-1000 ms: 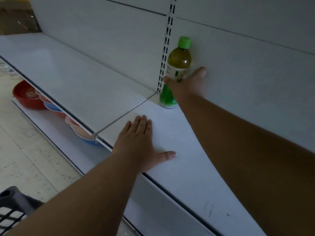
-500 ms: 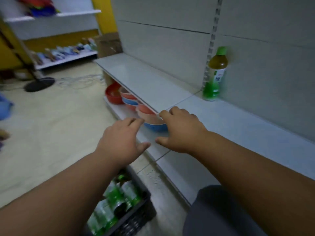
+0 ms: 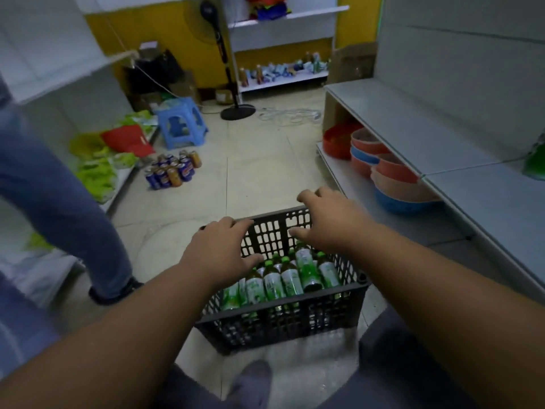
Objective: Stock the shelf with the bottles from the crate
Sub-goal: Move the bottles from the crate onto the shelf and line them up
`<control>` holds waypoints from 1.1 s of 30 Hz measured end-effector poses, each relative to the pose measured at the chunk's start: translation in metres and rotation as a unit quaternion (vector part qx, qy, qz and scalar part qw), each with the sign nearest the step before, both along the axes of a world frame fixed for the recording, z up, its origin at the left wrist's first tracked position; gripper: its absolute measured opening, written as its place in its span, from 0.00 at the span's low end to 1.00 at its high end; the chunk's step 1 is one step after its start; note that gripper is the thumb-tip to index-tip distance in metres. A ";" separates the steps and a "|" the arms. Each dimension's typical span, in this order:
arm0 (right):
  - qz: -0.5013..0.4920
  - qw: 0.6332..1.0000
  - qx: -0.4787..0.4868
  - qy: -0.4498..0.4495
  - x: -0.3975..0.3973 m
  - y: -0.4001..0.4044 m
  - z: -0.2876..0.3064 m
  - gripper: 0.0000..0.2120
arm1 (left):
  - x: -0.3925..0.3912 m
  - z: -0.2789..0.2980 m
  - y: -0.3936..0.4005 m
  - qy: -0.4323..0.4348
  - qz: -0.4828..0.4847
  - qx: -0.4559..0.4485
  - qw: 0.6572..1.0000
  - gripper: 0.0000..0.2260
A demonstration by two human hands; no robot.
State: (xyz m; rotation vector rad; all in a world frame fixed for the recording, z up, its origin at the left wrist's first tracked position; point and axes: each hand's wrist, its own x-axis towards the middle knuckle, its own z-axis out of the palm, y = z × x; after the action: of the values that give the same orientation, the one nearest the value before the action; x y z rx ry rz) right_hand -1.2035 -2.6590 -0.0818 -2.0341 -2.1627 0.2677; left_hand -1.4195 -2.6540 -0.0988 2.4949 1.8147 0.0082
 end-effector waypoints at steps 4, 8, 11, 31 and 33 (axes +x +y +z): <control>0.006 0.998 -0.062 0.030 -0.032 0.029 -0.056 0.34 | -0.032 -0.063 0.015 -0.033 0.025 -0.039 0.998 0.35; 0.024 0.991 -0.128 0.037 -0.066 0.071 -0.132 0.37 | -0.066 -0.142 0.050 -0.055 0.059 -0.078 0.994 0.34; 0.022 0.985 -0.167 0.032 -0.091 0.108 -0.188 0.40 | -0.093 -0.197 0.077 -0.043 0.082 -0.098 0.991 0.37; -0.015 0.935 -0.310 -0.169 -0.185 0.199 -0.374 0.46 | -0.129 -0.286 0.151 -0.019 0.103 -0.054 0.993 0.60; -0.016 0.944 -0.298 -0.143 -0.185 0.198 -0.374 0.43 | -0.129 -0.285 0.151 -0.023 0.099 -0.056 0.993 0.60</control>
State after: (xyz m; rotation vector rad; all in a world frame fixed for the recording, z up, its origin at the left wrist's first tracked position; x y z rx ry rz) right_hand -1.3881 -2.4609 -0.4562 -2.5549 -2.4297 0.7472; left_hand -1.5484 -2.5028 -0.3835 2.2129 1.9776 -0.0262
